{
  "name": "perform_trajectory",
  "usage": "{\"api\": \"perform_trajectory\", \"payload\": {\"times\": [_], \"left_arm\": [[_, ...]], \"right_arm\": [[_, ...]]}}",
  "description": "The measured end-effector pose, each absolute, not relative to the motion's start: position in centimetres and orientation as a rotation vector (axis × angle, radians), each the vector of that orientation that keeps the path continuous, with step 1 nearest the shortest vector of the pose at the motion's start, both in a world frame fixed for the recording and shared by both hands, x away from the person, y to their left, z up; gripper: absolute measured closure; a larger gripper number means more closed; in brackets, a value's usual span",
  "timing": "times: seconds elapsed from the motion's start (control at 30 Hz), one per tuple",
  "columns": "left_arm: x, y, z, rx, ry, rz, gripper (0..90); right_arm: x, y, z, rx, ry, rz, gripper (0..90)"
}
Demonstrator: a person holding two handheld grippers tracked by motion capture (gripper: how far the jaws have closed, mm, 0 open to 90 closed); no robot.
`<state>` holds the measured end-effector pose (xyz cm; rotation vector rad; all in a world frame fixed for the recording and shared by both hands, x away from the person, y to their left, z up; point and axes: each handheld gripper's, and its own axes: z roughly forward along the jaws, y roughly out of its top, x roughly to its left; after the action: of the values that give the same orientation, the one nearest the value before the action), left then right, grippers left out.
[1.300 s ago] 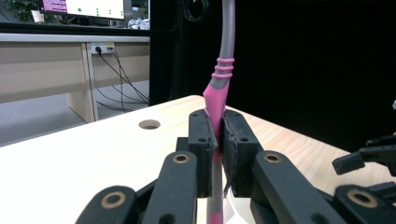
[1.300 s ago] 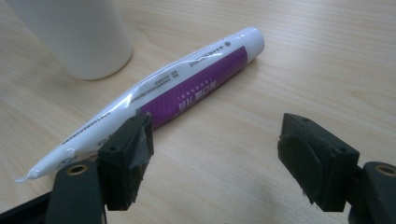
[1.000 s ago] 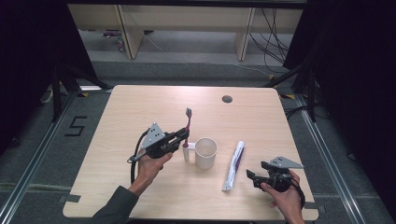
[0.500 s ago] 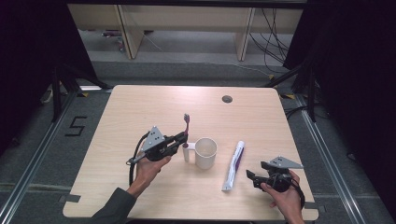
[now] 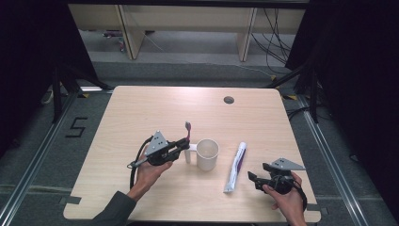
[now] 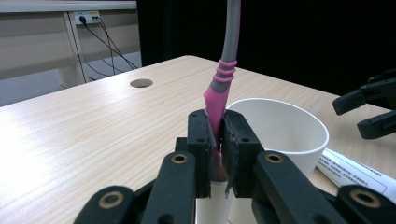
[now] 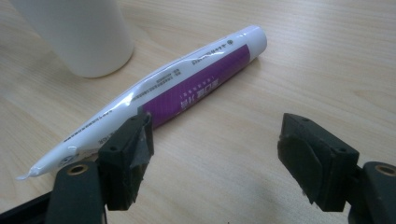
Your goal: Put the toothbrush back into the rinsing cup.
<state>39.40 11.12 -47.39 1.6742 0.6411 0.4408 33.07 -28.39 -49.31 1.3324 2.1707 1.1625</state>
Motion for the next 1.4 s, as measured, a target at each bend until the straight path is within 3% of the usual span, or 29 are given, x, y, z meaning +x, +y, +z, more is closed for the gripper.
{"api": "perform_trajectory", "payload": {"times": [0.1, 0.3, 0.47, 1.4], "left_arm": [[39.4, 11.2, -47.5, 1.677, 0.651, 0.437, 76.6], [39.4, 11.4, -47.4, 1.662, 0.72, 0.453, 46.2], [39.1, 11.9, -46.8, 1.645, 0.739, 0.482, 36.7], [34.4, 17.0, -47.8, 1.777, 0.815, 0.398, 25.0]], "right_arm": [[33.1, -28.4, -49.3, 1.328, 2.165, 1.157, 27.7], [33.0, -28.5, -49.3, 1.333, 2.167, 1.15, 27.7], [33.1, -28.5, -49.4, 1.325, 2.158, 1.153, 27.7], [33.1, -28.5, -49.3, 1.317, 2.15, 1.146, 27.7]]}}
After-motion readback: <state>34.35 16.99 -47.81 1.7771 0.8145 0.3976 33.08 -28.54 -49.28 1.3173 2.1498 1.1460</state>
